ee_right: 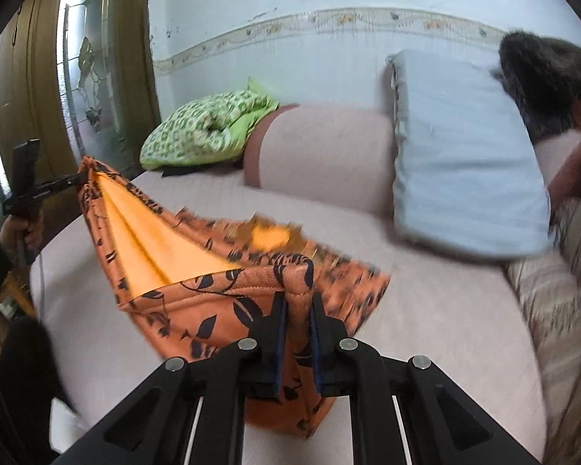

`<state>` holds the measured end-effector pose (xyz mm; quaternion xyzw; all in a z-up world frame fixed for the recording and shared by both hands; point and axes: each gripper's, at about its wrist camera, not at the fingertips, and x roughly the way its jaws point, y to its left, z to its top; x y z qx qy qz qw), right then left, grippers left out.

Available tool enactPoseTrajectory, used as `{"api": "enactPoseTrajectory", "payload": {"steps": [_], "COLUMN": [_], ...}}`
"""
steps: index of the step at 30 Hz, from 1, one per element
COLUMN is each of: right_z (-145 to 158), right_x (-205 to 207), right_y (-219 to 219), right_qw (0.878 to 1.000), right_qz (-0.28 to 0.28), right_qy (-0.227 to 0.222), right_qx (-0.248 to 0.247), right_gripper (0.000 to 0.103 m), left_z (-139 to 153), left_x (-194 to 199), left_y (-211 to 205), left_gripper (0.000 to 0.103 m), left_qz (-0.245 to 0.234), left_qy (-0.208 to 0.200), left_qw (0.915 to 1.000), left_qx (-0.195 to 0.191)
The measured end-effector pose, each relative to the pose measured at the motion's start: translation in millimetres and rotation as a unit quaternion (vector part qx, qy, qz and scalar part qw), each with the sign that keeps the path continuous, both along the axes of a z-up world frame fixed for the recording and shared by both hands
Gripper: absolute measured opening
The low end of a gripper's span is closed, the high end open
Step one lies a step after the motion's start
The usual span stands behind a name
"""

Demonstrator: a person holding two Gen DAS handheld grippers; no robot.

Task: Fold small clothes
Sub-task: 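Lift the hem with the left gripper while the right gripper lifts the other hem corner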

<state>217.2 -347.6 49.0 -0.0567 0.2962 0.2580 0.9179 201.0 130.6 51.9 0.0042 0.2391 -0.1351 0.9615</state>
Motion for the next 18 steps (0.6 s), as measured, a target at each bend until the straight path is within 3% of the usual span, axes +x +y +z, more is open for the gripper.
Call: {"api": "enactPoseTrajectory", "payload": {"steps": [2,4,5,7,9,10,11,13,14,16,18], "right_z": [3.3,-0.7,-14.1,-39.3,-80.4,-100.7,-120.5,-130.8,-131.6,-121.8,-106.5], "right_x": [32.4,71.1,106.6,144.9,177.9,189.2,191.2,175.9,169.2,145.5,120.8], "right_y": [-2.2,-5.2,-8.6,-12.1,-10.9,-12.7,-16.9,-24.6,-28.1,-32.7,-30.6], "right_qw": [1.000,0.999,0.998,0.994,0.986,0.977,0.967,0.966,0.964,0.968,0.975], "right_qz": [-0.012,-0.031,-0.043,-0.087,-0.140,-0.164,-0.194,-0.206,-0.215,-0.212,-0.185], "right_qy": [-0.001,0.005,0.038,0.063,0.093,0.135,0.159,0.150,0.151,0.132,0.124], "right_qx": [0.013,0.023,0.039,0.037,-0.007,-0.020,-0.034,-0.033,-0.036,-0.022,0.006], "right_gripper": [0.011,0.011,0.011,0.013,0.026,0.030,0.031,0.039,0.058,0.060,0.060], "left_z": [-0.2,-12.1,-23.8,-54.2,-79.6,-84.8,-88.1,-91.6,-91.7,-89.0,-88.6], "left_x": [30.5,70.8,92.4,126.9,139.1,135.0,128.0,110.8,98.4,79.0,60.7], "left_y": [9.8,23.9,28.5,24.9,24.9,25.1,24.1,18.3,13.8,4.3,-9.5], "left_gripper": [0.004,0.004,0.004,0.004,0.004,0.004,0.006,0.024,0.029,0.050,0.055], "left_qz": [0.033,0.070,0.095,0.122,0.124,0.119,0.118,0.101,0.084,0.061,0.029], "left_qy": [-0.005,0.017,0.033,0.074,0.116,0.118,0.114,0.120,0.119,0.121,0.123], "left_qw": [0.9994,0.9971,0.9945,0.9898,0.9854,0.9857,0.9863,0.9876,0.9893,0.9908,0.9919], "left_qx": [-0.005,-0.024,-0.028,0.004,-0.011,-0.020,-0.016,0.002,0.004,0.004,-0.006]}}
